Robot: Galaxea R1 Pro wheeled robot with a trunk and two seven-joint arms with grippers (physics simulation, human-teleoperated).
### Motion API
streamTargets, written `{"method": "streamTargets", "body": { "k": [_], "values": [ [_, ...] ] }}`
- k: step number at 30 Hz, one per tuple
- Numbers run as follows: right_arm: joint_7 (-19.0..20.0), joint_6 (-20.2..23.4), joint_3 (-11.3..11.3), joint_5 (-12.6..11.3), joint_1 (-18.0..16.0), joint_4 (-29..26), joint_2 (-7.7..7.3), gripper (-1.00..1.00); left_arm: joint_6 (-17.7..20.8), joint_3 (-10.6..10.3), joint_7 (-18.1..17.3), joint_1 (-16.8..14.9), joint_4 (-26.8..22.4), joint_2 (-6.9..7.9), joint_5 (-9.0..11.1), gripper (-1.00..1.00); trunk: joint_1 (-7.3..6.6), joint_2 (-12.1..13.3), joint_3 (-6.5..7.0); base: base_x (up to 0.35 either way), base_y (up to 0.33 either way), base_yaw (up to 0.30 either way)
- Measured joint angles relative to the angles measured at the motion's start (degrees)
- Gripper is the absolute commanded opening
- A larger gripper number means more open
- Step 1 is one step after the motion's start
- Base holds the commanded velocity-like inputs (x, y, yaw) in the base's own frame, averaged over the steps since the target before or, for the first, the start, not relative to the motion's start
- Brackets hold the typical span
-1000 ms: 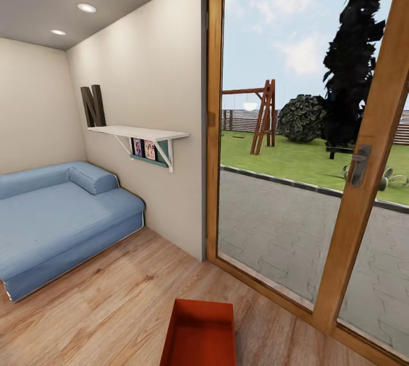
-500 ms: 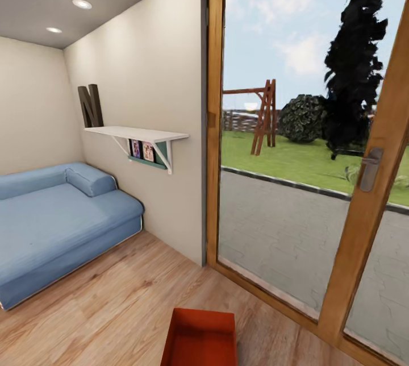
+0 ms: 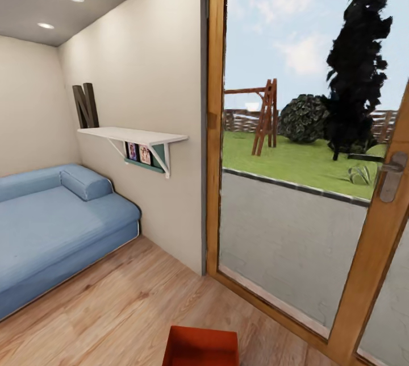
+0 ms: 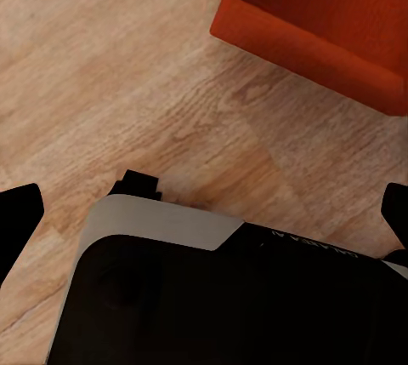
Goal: Move the two storage containers from the living room to the garage. In the garage, place one container on the floor and stack the other container on top of it (either order is fine).
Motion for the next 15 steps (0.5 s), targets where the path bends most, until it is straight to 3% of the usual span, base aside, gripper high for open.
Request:
{"method": "streamTargets", "body": {
  "k": [15],
  "values": [
    [0.0, 0.0, 0.0, 0.0, 0.0, 0.0, -0.04, 1.00, -0.2, 0.0, 0.1, 0.0, 0.0, 0.00, 0.4, 1.00, 0.01, 0.0, 0.00, 0.007, 0.054, 0.000]
  ]
}}
